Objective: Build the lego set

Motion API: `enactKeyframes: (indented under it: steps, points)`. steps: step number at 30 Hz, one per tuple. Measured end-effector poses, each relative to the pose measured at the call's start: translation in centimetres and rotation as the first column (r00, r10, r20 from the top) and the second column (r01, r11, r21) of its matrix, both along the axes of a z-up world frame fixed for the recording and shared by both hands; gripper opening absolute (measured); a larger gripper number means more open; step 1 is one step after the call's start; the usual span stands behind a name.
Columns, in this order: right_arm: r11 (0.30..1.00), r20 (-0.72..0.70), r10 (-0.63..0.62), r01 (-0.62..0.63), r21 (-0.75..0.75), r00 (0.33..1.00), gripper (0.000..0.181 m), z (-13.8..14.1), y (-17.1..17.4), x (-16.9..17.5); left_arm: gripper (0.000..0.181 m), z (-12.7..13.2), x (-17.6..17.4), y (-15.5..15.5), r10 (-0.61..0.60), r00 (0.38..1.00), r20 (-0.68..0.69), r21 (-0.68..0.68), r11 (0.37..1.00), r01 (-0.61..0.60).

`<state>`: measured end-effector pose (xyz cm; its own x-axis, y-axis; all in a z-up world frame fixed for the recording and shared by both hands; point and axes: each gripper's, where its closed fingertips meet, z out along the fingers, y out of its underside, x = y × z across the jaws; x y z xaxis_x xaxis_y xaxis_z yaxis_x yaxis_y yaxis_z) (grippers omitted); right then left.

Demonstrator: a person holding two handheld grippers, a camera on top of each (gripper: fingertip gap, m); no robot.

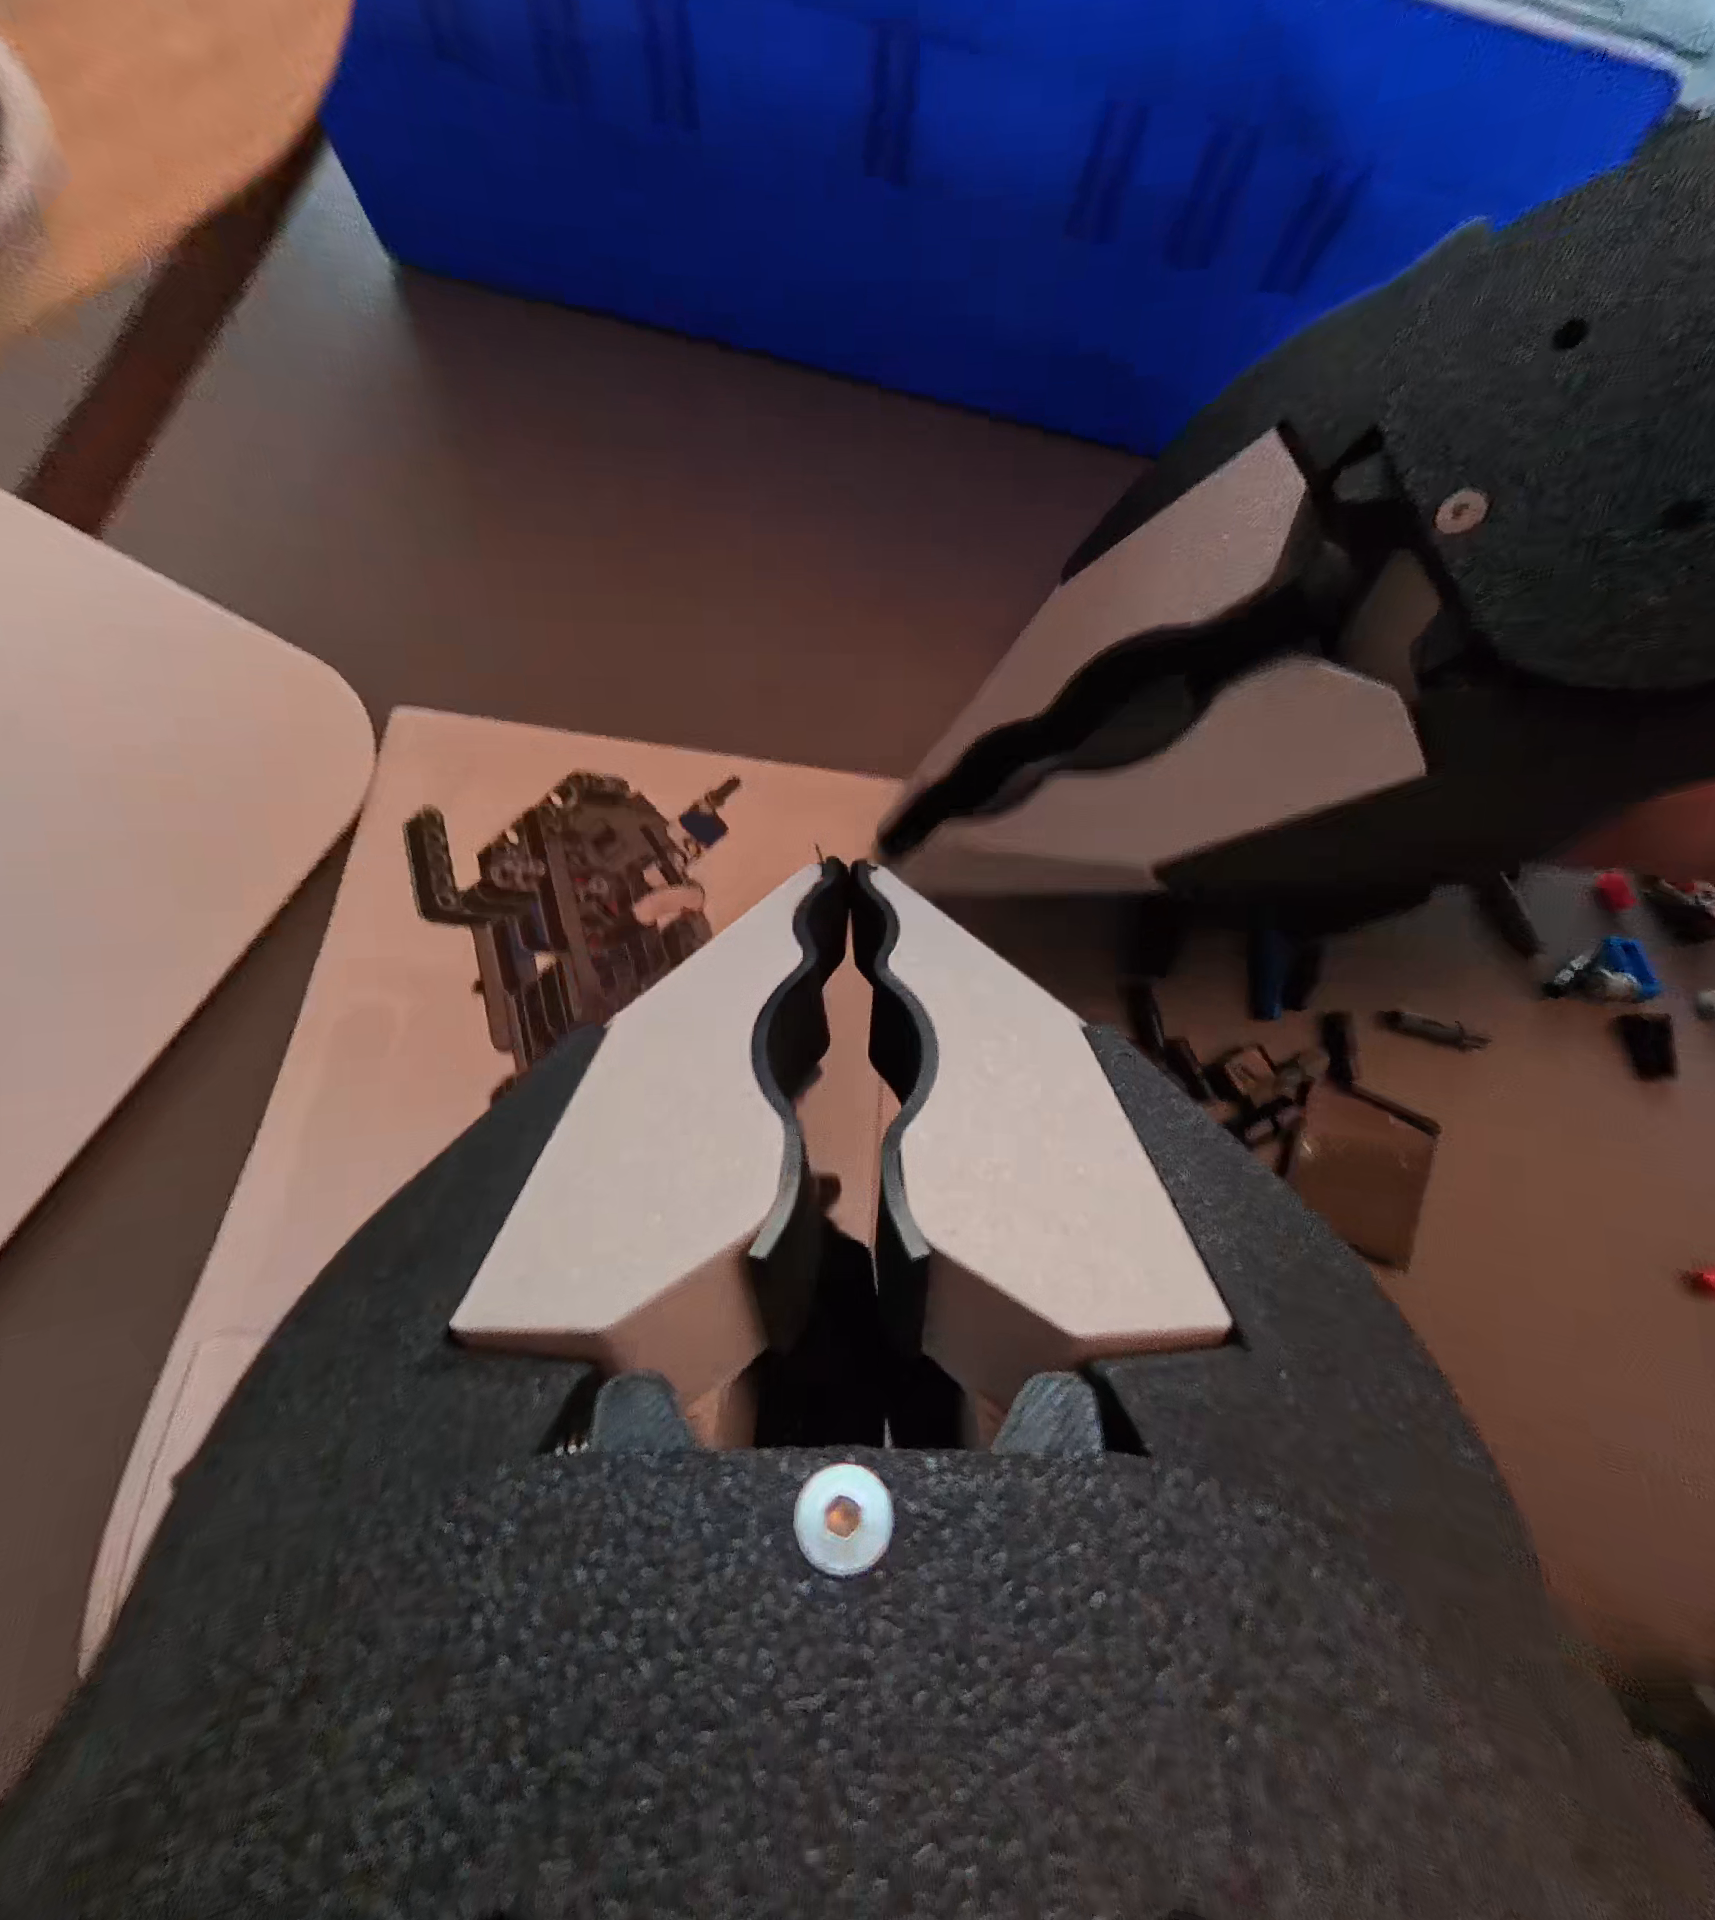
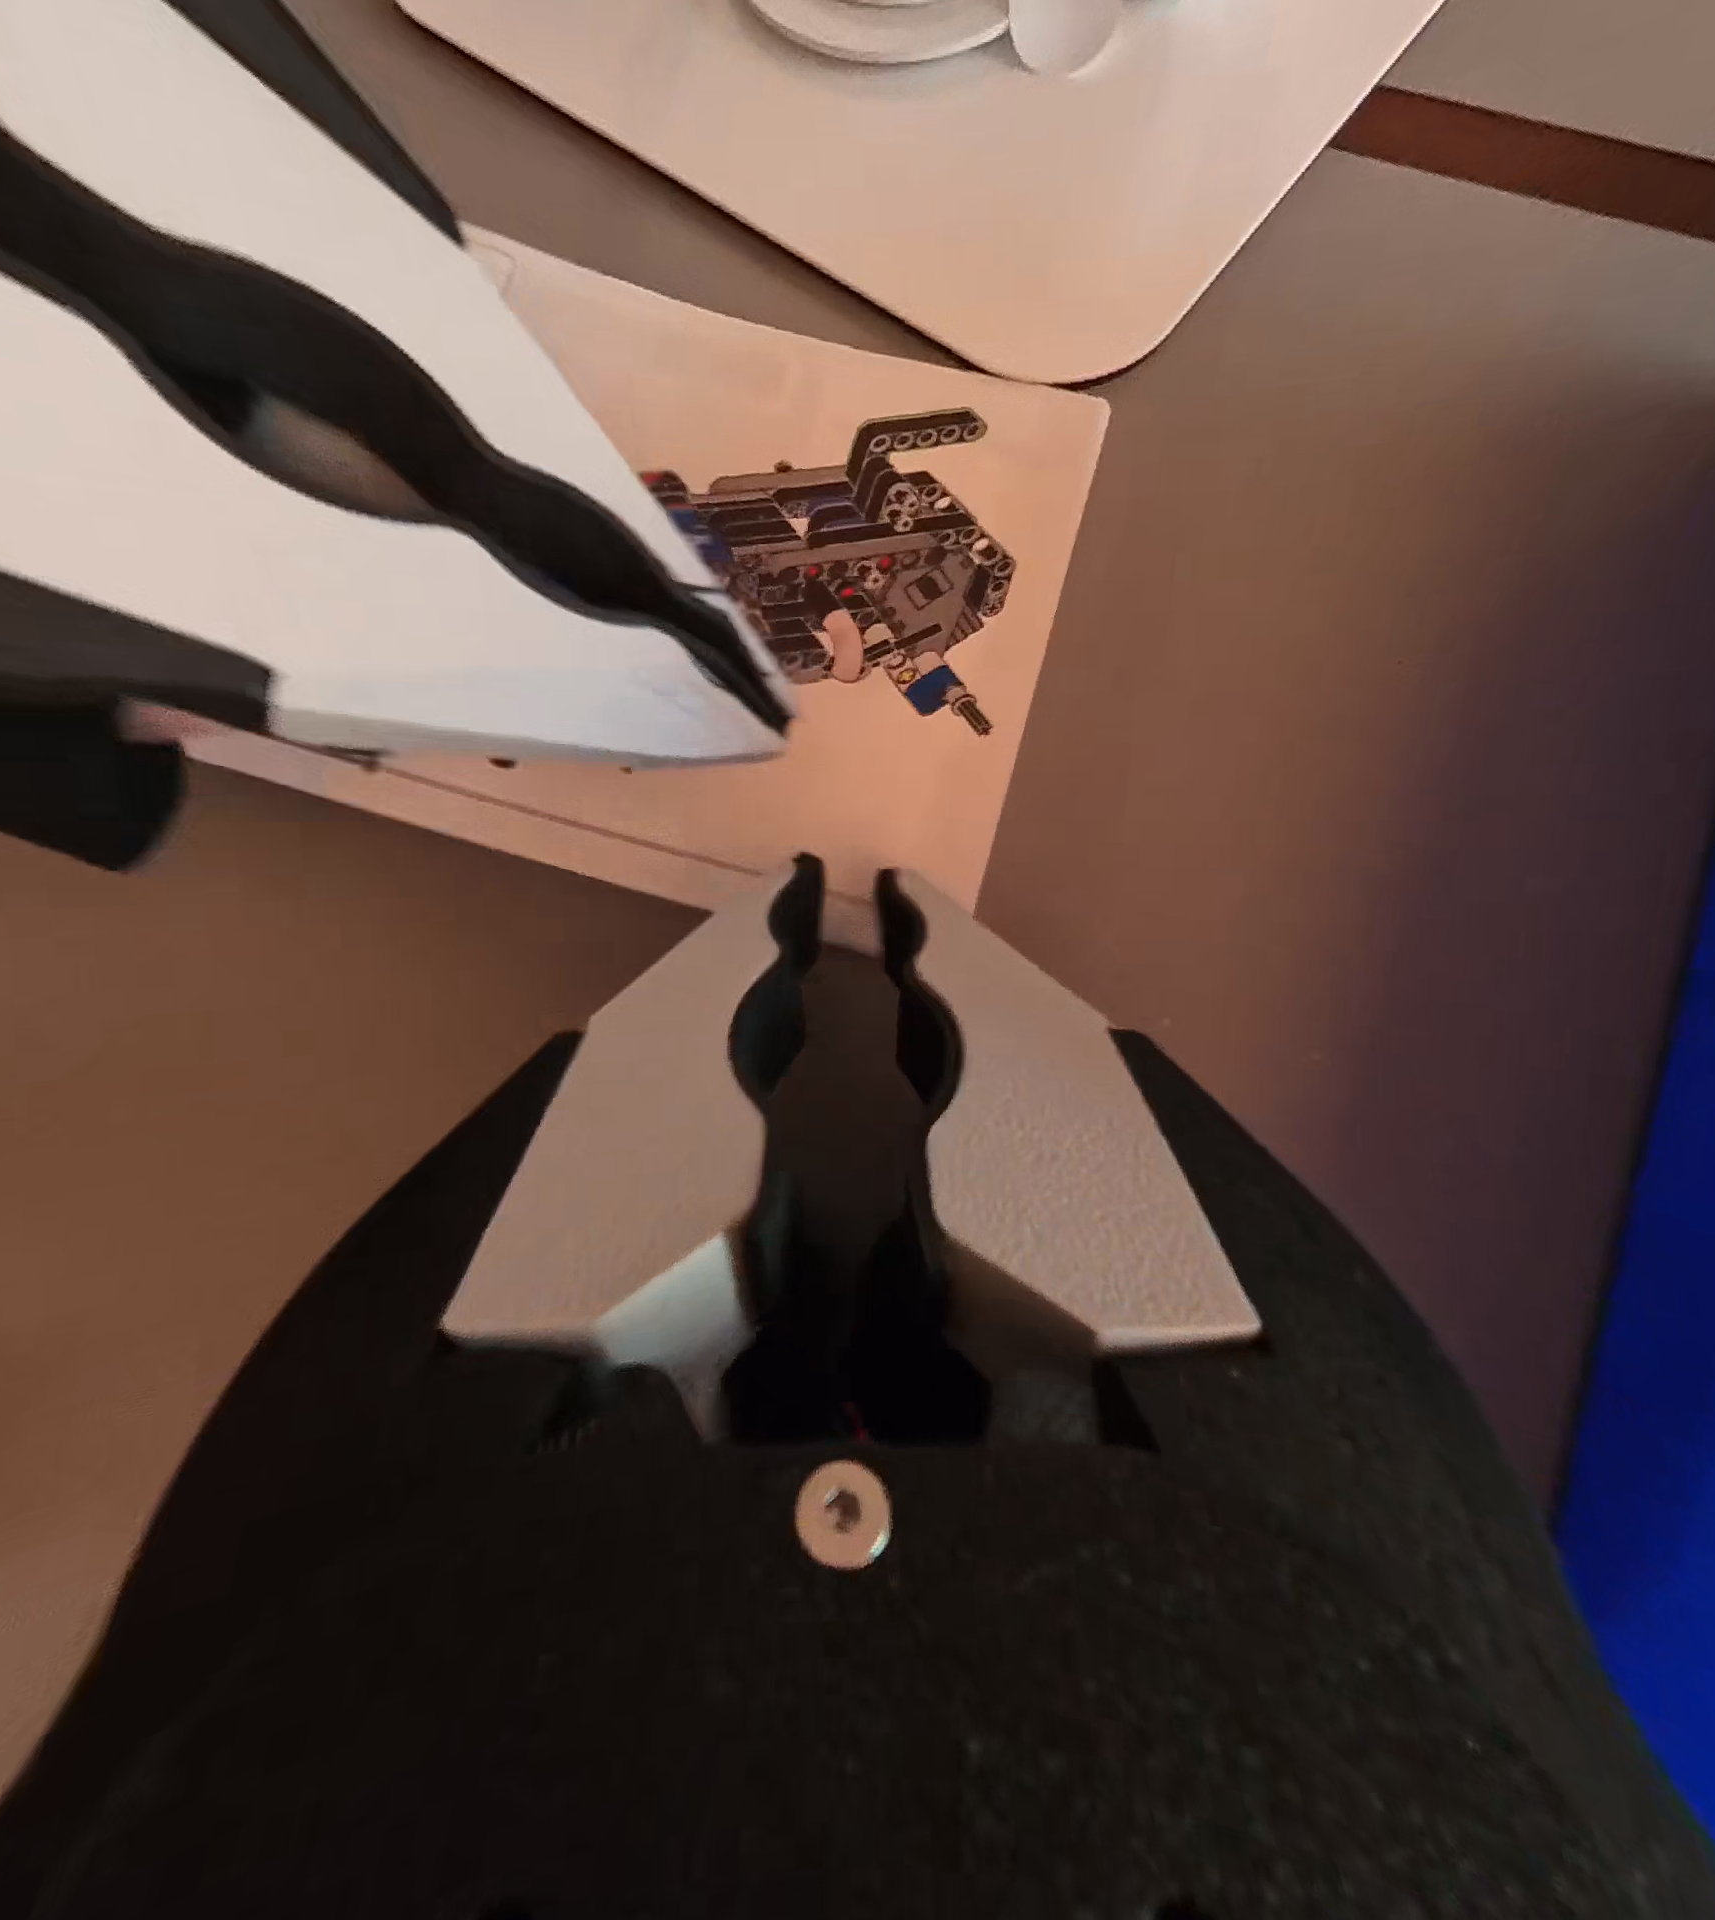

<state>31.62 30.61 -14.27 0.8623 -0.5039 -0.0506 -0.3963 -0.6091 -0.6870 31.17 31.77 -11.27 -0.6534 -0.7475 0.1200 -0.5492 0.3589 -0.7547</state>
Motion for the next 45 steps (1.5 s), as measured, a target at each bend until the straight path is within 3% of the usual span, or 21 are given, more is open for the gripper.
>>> enactKeyframes:
  steps: [1, 3, 6, 9, 13, 20, 34, 38, 39, 43, 45]
  points:
    - [1.000, 0.018, 0.003, -0.002, -0.004, 1.000, 0.003, 0.0, -0.2, 0.1, 0.000, -0.3, -0.6, 0.3, -0.012, 0.999, -0.044, 0.014, 1.000, 0.012]
    - [1.000, 0.024, 0.012, -0.012, 0.011, 1.000, 0.003, 0.3, -0.4, 0.1, 0.031, -1.4, -1.6, 1.4, -0.028, 0.996, -0.087, 0.105, 0.994, 0.037]
    - [0.999, 0.049, 0.006, -0.008, 0.040, 0.999, 0.015, 1.6, -1.4, 0.7, 0.040, -2.4, -2.3, 2.1, -0.073, 0.997, -0.018, 0.234, 0.969, 0.075]
    - [1.000, 0.001, 0.023, -0.023, -0.009, 1.000, 0.034, 0.5, -2.1, 0.4, 0.046, -3.0, -2.9, 1.3, -0.128, 0.992, 0.012, 0.280, 0.953, 0.119]
    - [0.999, -0.024, 0.052, -0.051, 0.017, 0.998, 0.032, 0.0, -1.4, -0.5, 0.040, -3.0, -2.5, 1.0, -0.127, 0.991, 0.049, 0.296, 0.949, 0.107]
    - [0.999, 0.060, 0.034, -0.033, -0.029, 0.998, 0.021, -0.2, -1.6, 0.1, 0.037, -3.2, -2.6, 1.1, -0.111, 0.994, 0.006, 0.222, 0.969, 0.107]
    - [0.998, 0.125, 0.021, -0.012, -0.066, 0.992, 0.022, 0.2, -1.6, -0.1, 0.026, -3.2, -2.7, 0.8, -0.122, 0.992, -0.002, 0.199, 0.973, 0.120]
    - [0.994, 0.179, 0.038, -0.018, -0.110, 0.983, 0.012, 0.1, -1.9, 0.3, 0.026, -3.2, -2.6, 0.8, -0.121, 0.993, -0.004, 0.187, 0.975, 0.120]
    - [0.993, 0.216, 0.038, -0.013, -0.116, 0.976, 0.000, 0.5, -2.0, 0.6, 0.026, -3.2, -2.6, 0.8, -0.122, 0.992, -0.006, 0.178, 0.977, 0.121]
    - [0.988, 0.346, 0.123, -0.080, -0.135, 0.930, 0.000, 2.2, -1.4, 0.0, 0.026, -2.6, -2.1, 0.8, -0.083, 0.996, -0.035, 0.073, 0.994, 0.086]
    - [0.982, 0.412, 0.170, -0.121, -0.142, 0.895, 0.000, 3.0, -0.8, -0.4, 0.028, -1.0, -1.4, 1.1, -0.016, 0.999, -0.034, -0.067, 0.998, 0.014]
